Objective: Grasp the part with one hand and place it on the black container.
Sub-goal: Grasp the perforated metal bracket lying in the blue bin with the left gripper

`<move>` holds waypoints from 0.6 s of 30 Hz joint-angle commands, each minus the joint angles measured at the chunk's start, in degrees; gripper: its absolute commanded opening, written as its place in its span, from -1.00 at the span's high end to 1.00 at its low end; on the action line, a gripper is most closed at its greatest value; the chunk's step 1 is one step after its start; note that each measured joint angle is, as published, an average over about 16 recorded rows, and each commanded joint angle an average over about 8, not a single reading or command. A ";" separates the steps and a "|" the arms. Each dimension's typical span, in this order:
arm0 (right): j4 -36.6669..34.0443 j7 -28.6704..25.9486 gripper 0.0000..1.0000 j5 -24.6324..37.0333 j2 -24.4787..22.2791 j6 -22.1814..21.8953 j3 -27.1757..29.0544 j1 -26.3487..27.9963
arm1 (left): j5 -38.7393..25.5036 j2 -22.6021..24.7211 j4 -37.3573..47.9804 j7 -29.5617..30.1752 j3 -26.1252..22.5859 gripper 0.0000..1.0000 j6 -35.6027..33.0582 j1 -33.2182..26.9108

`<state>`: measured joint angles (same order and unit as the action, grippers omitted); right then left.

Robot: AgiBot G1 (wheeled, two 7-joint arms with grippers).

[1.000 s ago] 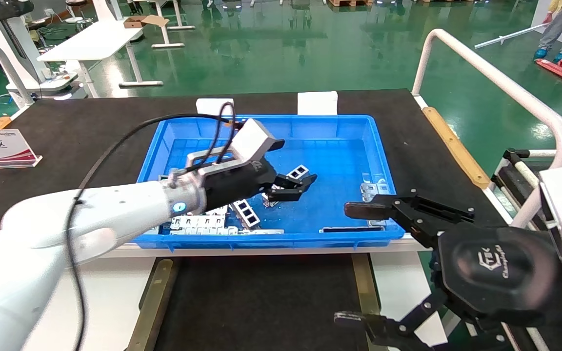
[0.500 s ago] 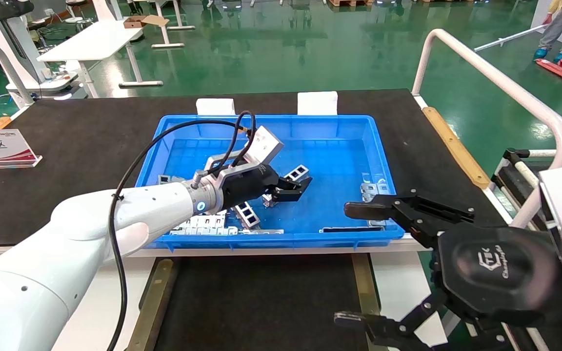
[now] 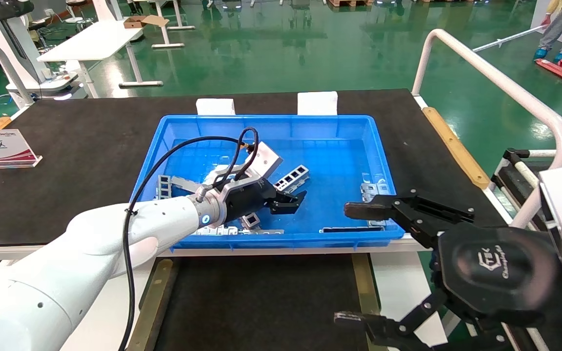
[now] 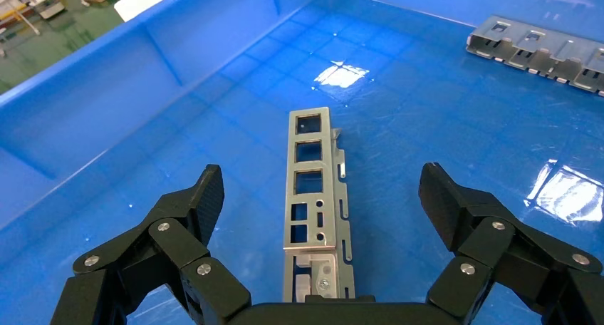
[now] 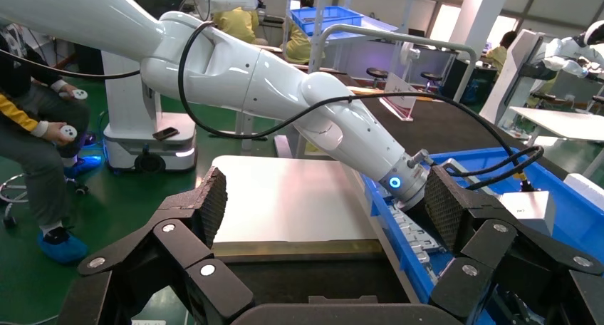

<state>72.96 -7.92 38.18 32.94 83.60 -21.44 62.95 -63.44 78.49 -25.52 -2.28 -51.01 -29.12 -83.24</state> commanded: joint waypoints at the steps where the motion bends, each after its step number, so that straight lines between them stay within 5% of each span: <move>1: 0.00 0.00 1.00 0.00 0.00 0.00 0.00 0.00 | 1.17 -0.03 -0.24 0.19 -1.17 1.00 1.00 0.06; 18: 0.00 0.01 1.00 -0.01 0.00 0.00 -0.01 0.00 | 8.97 -0.20 0.36 -0.66 -8.15 1.00 3.39 0.17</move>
<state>72.96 -7.91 38.17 32.94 83.59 -21.45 62.96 -54.46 78.30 -25.20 -2.97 -59.04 -25.73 -83.13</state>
